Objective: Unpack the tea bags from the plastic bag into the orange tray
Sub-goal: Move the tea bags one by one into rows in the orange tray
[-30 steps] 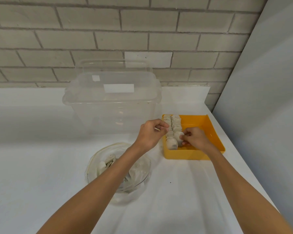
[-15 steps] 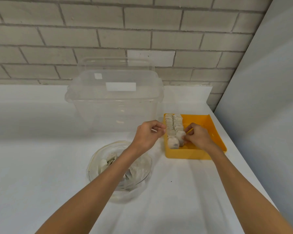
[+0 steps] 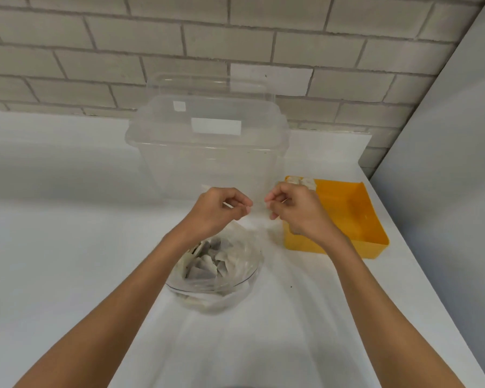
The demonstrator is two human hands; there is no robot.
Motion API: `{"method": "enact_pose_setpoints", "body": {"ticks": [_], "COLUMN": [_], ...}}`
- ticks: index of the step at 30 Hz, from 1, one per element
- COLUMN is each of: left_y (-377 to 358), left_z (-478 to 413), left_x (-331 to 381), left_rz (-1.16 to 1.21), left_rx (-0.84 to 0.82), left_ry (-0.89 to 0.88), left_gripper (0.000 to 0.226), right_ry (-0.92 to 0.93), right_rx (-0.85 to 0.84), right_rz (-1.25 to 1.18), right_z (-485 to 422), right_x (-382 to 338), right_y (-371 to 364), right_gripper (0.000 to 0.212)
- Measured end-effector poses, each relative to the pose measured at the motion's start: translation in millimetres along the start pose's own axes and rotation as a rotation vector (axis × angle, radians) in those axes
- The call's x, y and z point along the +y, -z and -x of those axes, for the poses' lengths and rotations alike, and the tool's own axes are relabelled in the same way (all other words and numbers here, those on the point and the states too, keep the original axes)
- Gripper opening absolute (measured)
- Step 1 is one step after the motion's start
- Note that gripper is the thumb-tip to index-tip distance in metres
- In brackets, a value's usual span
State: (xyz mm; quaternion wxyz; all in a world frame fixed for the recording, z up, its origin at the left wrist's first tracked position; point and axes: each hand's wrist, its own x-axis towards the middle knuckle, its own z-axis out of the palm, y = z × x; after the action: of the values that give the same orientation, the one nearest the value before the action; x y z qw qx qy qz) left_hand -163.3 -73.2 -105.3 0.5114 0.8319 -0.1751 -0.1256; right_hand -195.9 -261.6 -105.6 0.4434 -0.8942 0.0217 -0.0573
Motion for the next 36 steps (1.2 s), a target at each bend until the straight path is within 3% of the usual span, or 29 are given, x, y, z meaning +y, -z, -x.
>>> {"method": "enact_pose_setpoints", "body": {"ticks": [3,10,21,31,36], "left_y": [16.2,13.6,-17.2,-4.6,13.0], "left_z": [12.8,29.8,41.3,48.6,58.5], "left_x": [-10.4,-45.6,-64.7,-57.8,-43.4], "left_rz": [-0.096,-0.478,-0.48,-0.159,0.271], "left_rx": [-0.05,-0.172,-0.027,0.133,0.221], "left_ry": [0.058,0.139,0.254,0.242,0.26], "left_gripper": [0.008,0.02,0.025,0.022,0.01], "right_ry": [0.051,0.104,0.038,-0.01,-0.067], "right_rx": [-0.174,-0.44,-0.334,-0.249,-0.16], "right_rz": [-0.017,0.302,0.422,0.226,-0.019], "right_z": [8.1,18.8,25.8,29.2,32.5], "right_x": [-17.6,-18.8,6.1,5.5,-1.1], "right_y": [-28.1,-75.4,-75.5,-68.0,-62.9], "right_gripper": [0.015,0.018,0.03,0.029,0.018]}}
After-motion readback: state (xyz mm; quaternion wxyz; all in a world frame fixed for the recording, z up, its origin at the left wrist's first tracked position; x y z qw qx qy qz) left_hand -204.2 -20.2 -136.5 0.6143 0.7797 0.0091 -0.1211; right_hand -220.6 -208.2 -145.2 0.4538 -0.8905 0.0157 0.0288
